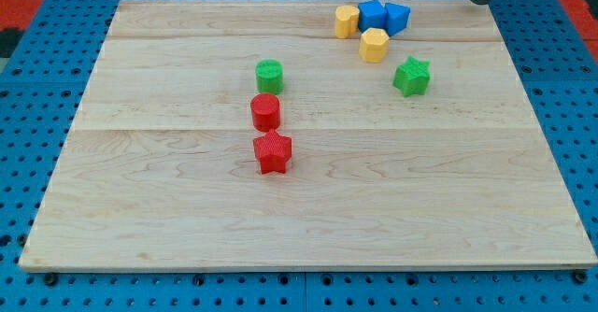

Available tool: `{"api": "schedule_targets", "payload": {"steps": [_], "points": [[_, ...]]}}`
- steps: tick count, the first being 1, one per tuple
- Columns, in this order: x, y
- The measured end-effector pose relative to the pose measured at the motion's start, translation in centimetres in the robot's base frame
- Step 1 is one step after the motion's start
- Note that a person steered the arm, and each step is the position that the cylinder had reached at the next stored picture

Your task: Push the green star diagonal to the bottom right of the red circle

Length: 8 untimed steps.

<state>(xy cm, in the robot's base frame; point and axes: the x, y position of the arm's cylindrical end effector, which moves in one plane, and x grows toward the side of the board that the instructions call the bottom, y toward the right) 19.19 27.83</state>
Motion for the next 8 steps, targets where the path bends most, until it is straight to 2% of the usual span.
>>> {"api": "schedule_targets", "payload": {"steps": [8], "points": [[0.4,3.5]]}}
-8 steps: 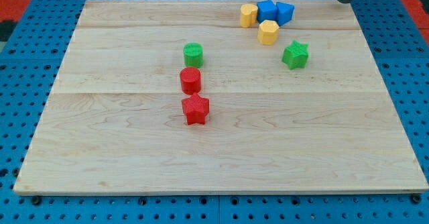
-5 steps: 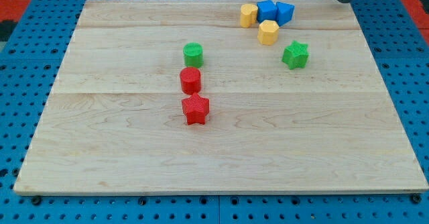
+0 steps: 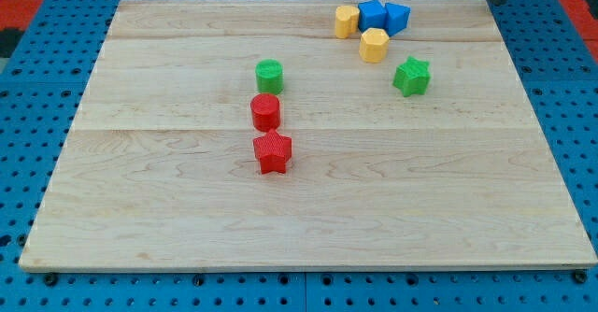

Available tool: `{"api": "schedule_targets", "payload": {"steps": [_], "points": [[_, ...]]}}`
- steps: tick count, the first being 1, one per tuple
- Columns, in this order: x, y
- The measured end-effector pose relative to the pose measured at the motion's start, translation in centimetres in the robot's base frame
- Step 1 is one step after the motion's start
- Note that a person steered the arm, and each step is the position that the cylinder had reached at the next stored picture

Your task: Push the green star diagonal to the bottom right of the red circle

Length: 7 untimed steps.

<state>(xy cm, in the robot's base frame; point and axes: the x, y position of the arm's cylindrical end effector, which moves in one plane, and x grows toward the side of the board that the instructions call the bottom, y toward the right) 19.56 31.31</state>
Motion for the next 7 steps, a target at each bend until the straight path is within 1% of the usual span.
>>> {"api": "schedule_targets", "payload": {"steps": [2,3,4,6,7], "points": [[0.8,1.1],[4.1,1.2],[6.2,1.0],[6.2,0.2],[7.5,0.2]]}}
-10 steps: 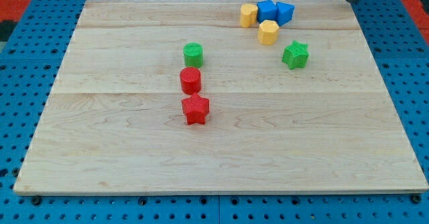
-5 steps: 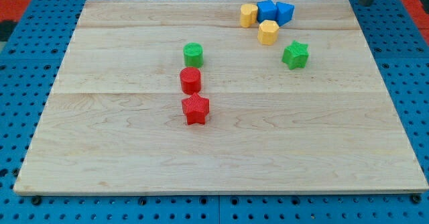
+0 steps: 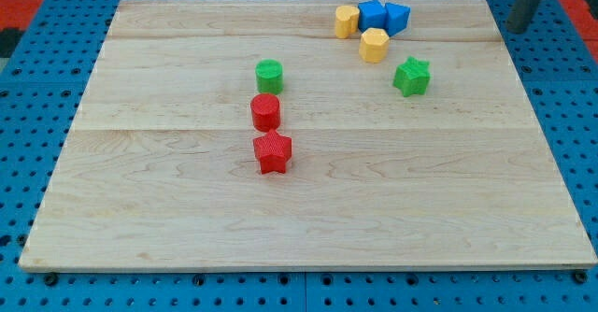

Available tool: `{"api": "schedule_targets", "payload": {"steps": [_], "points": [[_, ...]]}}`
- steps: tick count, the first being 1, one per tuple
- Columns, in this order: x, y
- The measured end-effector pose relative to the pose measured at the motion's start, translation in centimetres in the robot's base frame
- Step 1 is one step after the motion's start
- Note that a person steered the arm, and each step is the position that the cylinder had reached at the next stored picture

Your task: Push the green star diagonal to the bottom right of the red circle

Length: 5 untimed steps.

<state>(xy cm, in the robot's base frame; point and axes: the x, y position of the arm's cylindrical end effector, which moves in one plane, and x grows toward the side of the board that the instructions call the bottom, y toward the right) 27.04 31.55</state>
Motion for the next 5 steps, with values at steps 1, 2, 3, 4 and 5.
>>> {"api": "schedule_targets", "payload": {"steps": [1,2,3,4,5], "points": [[1.6,0.0],[1.1,-0.1],[1.6,-0.1],[0.9,-3.0],[3.1,-8.0]]}}
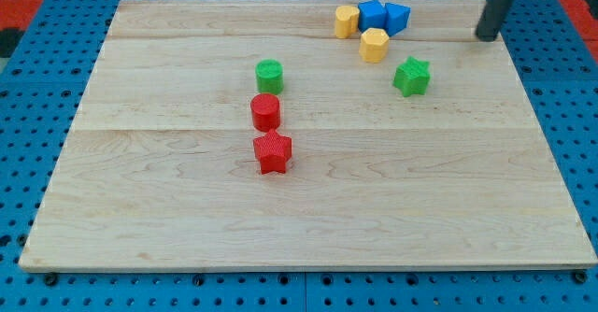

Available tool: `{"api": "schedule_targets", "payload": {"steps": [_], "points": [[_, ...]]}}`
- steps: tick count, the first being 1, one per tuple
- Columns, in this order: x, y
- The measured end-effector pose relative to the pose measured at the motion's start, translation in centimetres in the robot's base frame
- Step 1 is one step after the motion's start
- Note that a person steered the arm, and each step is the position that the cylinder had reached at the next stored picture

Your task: Push the green star diagonal to the bottom right of the red circle

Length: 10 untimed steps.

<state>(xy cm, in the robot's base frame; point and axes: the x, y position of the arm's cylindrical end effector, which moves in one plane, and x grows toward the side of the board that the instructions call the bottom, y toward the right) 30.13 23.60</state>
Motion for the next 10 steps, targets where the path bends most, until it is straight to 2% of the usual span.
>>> {"api": "schedule_targets", "payload": {"steps": [1,2,3,4,5,6,7,8,9,10], "points": [[3.6,-4.2],[2.1,-5.5],[3.3,-9.1],[9.2,-9.7],[13.7,-5.6],[9.1,-5.3],[10.9,-12.3],[18.1,-7.9],[20.3,-5.7],[16.3,-6.1]]}}
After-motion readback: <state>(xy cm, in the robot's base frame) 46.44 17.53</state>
